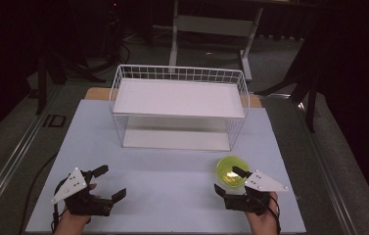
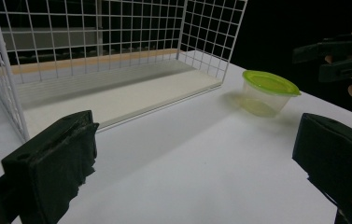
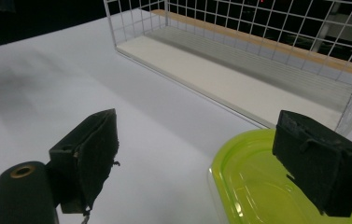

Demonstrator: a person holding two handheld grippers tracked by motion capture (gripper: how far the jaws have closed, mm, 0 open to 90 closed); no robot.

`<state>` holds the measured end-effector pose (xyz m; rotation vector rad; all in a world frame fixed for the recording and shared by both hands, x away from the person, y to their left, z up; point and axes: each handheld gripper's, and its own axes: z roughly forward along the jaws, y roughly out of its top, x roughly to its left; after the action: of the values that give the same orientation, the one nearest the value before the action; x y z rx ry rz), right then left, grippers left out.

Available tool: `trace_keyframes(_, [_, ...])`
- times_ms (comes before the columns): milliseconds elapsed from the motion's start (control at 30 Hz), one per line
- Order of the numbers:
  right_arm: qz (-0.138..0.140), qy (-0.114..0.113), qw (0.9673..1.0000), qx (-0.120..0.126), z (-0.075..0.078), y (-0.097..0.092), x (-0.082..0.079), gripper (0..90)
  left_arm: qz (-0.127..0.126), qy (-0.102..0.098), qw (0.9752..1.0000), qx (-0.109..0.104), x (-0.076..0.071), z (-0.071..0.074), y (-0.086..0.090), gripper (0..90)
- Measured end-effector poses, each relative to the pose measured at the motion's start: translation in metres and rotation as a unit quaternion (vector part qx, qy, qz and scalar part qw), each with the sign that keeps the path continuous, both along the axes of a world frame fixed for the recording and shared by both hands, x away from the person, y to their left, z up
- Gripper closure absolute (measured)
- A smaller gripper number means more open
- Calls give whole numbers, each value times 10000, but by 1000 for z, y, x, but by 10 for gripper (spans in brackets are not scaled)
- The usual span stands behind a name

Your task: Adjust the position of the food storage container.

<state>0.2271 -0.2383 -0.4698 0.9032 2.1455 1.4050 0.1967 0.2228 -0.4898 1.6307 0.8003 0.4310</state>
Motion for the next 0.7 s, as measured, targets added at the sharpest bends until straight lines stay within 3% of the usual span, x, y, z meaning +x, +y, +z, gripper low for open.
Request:
trace_keyframes(367, [99,-140,9998,114,13,2,-7,137,0,29,10000,-25,-1,0,-1,6])
trace_keyframes(533, [276,-75,9986,439,27,3,-9,131,12,53,10000,-22,1,-1,-1,5])
trace_keyframes(600, [353,-154,9976,583,32,3,-9,131,8,69,10000,-33,1,-1,-2,5])
trace_keyframes(700, [271,-275,9977,564,37,5,-8,123,31,63,10000,-36,1,-1,-1,5])
